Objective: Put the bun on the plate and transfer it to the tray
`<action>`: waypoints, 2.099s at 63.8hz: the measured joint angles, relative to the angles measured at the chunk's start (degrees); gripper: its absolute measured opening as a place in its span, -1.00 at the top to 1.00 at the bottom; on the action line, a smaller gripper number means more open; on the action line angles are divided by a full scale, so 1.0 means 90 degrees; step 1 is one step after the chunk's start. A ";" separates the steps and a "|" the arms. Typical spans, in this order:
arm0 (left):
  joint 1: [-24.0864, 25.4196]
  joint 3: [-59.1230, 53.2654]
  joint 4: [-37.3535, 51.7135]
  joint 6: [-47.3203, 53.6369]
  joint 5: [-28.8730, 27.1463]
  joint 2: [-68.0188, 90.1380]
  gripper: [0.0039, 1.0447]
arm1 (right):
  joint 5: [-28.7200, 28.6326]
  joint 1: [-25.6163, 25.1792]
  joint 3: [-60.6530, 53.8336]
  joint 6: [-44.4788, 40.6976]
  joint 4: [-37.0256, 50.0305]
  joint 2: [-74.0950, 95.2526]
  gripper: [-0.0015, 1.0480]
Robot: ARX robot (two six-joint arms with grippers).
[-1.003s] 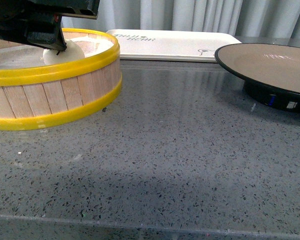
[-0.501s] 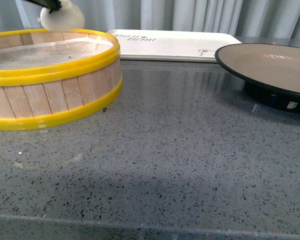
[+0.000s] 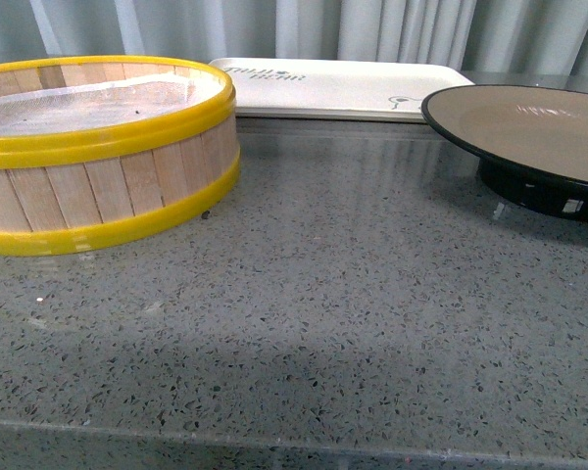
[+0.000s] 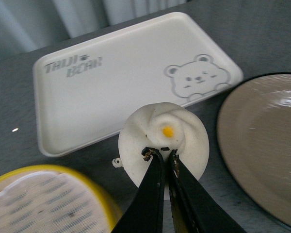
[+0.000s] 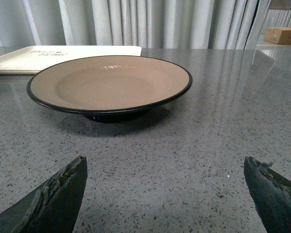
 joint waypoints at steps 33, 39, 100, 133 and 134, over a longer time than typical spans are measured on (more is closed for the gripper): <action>-0.1280 0.1248 0.0372 0.0090 -0.0267 0.2096 0.93 | 0.0000 0.0000 0.0000 0.0000 0.0000 0.0000 -0.84; -0.1287 0.1258 0.0396 0.0100 -0.0267 0.2222 0.93 | 0.0000 0.0000 0.0000 0.0000 0.0000 0.0000 -0.84; -0.1314 0.1481 -0.0015 -0.0724 0.0308 0.2249 -0.90 | 0.0000 0.0000 0.0000 0.0000 0.0000 0.0000 -0.84; 0.0724 -0.3762 0.1178 0.0182 0.0682 -0.3538 -0.88 | -0.0002 0.0000 0.0000 0.0000 0.0000 0.0000 -0.84; 0.0775 -0.3849 0.1161 0.0206 0.0709 -0.3636 -0.88 | -0.0002 0.0000 0.0000 0.0000 0.0000 0.0000 -0.84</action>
